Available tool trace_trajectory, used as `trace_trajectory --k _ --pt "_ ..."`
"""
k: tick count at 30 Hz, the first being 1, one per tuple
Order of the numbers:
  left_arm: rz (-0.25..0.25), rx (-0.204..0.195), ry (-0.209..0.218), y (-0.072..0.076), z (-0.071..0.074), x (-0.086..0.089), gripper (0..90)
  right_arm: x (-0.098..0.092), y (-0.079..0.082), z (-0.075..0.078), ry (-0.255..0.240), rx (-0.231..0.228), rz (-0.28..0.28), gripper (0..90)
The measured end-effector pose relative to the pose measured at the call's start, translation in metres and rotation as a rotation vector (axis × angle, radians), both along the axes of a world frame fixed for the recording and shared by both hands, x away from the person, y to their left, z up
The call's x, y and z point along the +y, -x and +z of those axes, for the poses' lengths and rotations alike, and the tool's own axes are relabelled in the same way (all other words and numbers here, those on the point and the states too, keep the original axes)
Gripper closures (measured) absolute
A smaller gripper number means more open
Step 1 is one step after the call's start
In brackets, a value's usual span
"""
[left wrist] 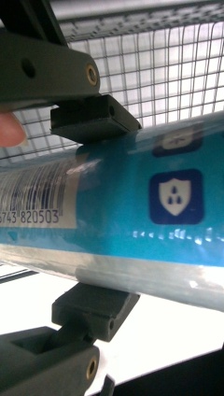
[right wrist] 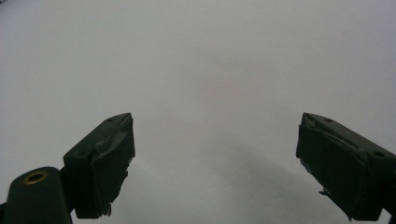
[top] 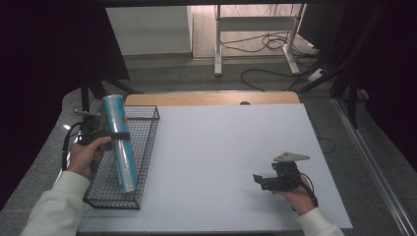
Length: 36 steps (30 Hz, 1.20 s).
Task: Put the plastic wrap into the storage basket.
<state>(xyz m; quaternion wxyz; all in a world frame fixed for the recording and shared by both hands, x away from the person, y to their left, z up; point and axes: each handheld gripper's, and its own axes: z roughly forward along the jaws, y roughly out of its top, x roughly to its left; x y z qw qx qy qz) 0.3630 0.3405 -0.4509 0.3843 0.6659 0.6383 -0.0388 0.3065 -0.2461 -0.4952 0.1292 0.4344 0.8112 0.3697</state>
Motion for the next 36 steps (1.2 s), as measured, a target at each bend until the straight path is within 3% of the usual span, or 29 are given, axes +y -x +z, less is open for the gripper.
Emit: trace_trajectory --k 1,4,8,13,21,28,32,36 --pt "0.005 0.012 -0.009 -0.004 -0.002 -0.004 31.3 0.0 0.0 0.0 0.001 0.0 0.0 11.7" --pt "0.004 0.04 -0.096 -0.013 -0.004 -0.017 30.3 -0.001 0.0 0.0 0.003 -0.002 0.001 11.7" --pt "-0.008 0.059 -0.126 -0.021 -0.012 -0.031 30.5 -0.002 0.0 0.0 0.001 0.002 -0.004 11.7" --pt "0.007 0.076 -0.111 -0.029 -0.023 -0.038 30.9 -0.003 0.0 -0.001 0.001 0.001 -0.006 11.7" --pt "0.04 0.136 -0.089 -0.042 -0.042 -0.035 30.6 -0.003 -0.001 -0.002 0.009 0.006 -0.007 11.7" --pt "0.069 0.186 -0.108 -0.05 -0.06 -0.034 29.5 -0.004 -0.002 -0.004 0.016 0.011 -0.015 11.7" --pt "0.072 0.163 -0.154 -0.048 -0.059 -0.038 28.2 -0.005 -0.001 -0.005 0.027 0.009 -0.019 11.7" --pt "0.079 0.078 -0.151 -0.039 -0.041 -0.04 21.1 -0.006 0.0 -0.004 0.015 0.006 -0.021 11.7"
